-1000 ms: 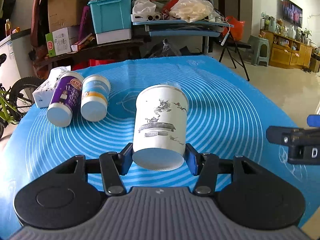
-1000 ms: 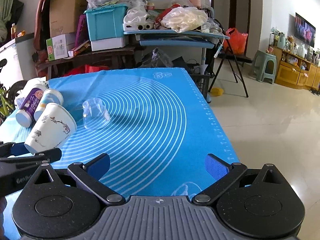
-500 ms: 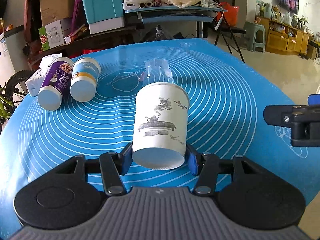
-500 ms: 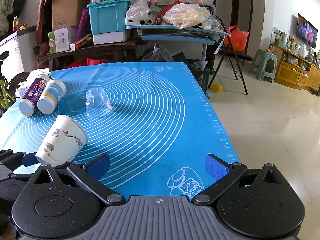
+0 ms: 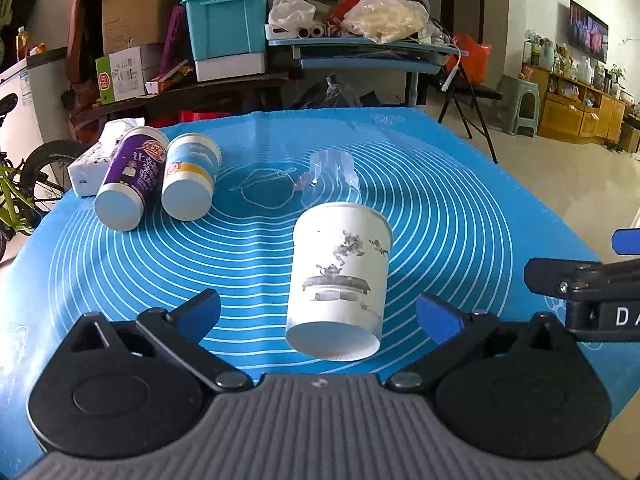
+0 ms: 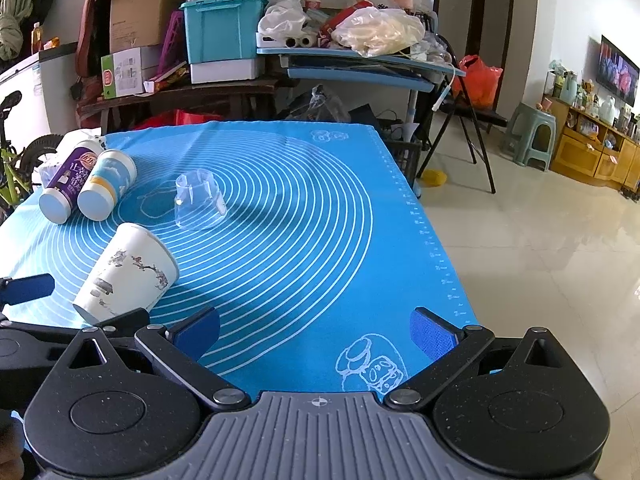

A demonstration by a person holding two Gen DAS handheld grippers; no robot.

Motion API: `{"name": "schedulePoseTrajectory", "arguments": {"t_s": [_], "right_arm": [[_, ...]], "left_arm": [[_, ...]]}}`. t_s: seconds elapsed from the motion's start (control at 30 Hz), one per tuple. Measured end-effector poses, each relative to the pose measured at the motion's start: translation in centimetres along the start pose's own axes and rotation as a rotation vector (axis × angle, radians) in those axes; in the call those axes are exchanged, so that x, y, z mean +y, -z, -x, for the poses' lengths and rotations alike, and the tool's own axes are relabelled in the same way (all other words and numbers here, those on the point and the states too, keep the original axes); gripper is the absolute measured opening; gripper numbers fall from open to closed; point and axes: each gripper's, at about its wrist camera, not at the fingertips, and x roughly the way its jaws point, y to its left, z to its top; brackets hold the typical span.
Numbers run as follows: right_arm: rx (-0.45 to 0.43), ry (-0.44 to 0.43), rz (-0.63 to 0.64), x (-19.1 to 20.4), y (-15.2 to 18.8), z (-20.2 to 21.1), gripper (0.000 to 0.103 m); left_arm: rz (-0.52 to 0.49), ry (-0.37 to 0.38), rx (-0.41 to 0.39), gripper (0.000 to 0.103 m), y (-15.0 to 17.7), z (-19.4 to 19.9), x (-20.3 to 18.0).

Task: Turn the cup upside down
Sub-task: 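Open the left gripper and release the paper cup onto the mat, then grasp the white paper cup with the right gripper and lift it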

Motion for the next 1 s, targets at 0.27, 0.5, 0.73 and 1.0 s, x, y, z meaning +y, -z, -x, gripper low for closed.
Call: {"name": "schedulePoseTrajectory", "arguments": {"t_s": [0.27,0.5,0.73,1.0], "right_arm": [[-0.021,0.027,0.097,1.0,-1.2,0.6,0.103],[-0.055,0.158,0.612,6.6,-3.0,0.6,0.103],[-0.106,0.293,1.268,14.3,-0.8,-0.5,0.103],[-0.045,0.309,2.056,19.2,4.5,-2.6,0.103]], "left_arm": [[0.037,-0.006,-0.056,0.103,-1.1,1.8,1.8],[0.078,-0.101,-0.088,0.103,-1.6,2.8,5.6],[0.103,-0.231,-0.102,0.103,-1.4,3.0,9.6],[0.191,-0.248,-0.077,0.103,0.2,3.1,12.8]]}}
